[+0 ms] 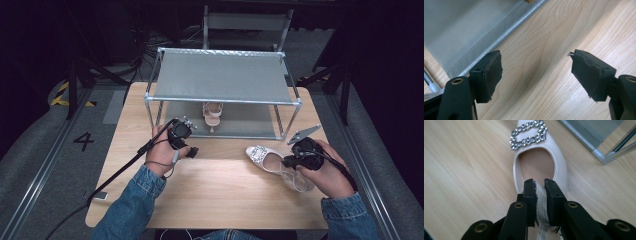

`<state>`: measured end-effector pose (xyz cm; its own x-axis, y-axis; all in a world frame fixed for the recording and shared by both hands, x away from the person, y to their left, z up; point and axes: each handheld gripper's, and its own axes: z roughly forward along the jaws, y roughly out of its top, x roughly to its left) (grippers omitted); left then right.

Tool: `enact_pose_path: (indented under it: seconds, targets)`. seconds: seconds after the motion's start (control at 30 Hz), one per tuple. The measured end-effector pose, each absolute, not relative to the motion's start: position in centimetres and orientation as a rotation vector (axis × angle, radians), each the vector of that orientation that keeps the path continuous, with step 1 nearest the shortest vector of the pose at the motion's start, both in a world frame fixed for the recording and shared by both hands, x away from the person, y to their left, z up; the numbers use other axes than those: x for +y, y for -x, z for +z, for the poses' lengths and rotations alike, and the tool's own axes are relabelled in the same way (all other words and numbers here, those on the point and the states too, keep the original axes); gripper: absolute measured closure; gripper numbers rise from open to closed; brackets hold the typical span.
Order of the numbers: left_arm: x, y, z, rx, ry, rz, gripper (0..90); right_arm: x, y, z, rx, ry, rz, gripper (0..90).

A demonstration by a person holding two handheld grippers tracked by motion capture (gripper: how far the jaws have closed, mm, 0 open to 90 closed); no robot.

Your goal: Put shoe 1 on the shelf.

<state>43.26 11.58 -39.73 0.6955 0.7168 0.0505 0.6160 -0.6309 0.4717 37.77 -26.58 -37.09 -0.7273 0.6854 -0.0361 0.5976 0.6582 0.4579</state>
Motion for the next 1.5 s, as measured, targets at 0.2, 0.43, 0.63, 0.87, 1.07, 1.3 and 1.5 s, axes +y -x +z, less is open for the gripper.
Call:
enact_pose_path:
  seconds: [0.2, 0.43, 0.63, 0.87, 1.07, 1.3, 1.5]
  targets:
    - [11.5, -43.3, -39.9, 1.027, -2.505, 0.309, 25.1, -27.4, -38.7, -37.9, 2.613, -1.1, 0.67, 77.9]
    - [11.6, -43.4, -40.1, 1.021, -2.51, 0.301, 24.4, -27.7, -39.3, -38.6, 2.566, -1.05, 0.684, 56.4]
    - [11.9, -43.5, -40.1, 1.04, -2.501, 0.3, 24.2, -28.0, -38.9, -37.7, 2.527, -1.06, 0.702, 49.4]
    - [11.9, -43.6, -40.0, 1.036, -2.498, 0.298, 24.2, -28.4, -37.4, -35.7, 2.518, -1.098, 0.798, 50.3]
    - [11.8, -43.7, -40.1, 1.038, -2.494, 0.292, 24.2, -27.7, -37.2, -36.7, 2.657, -1.088, 0.775, 51.0]
    - [11.7, -43.6, -40.2, 1.036, -2.506, 0.287, 24.2, -27.2, -38.8, -40.0, 2.735, -1.096, 0.745, 50.4]
    - [12.0, -43.6, -40.1, 1.043, -2.503, 0.293, 24.2, -26.0, -39.5, -41.8, 2.781, -1.048, 0.699, 53.6]
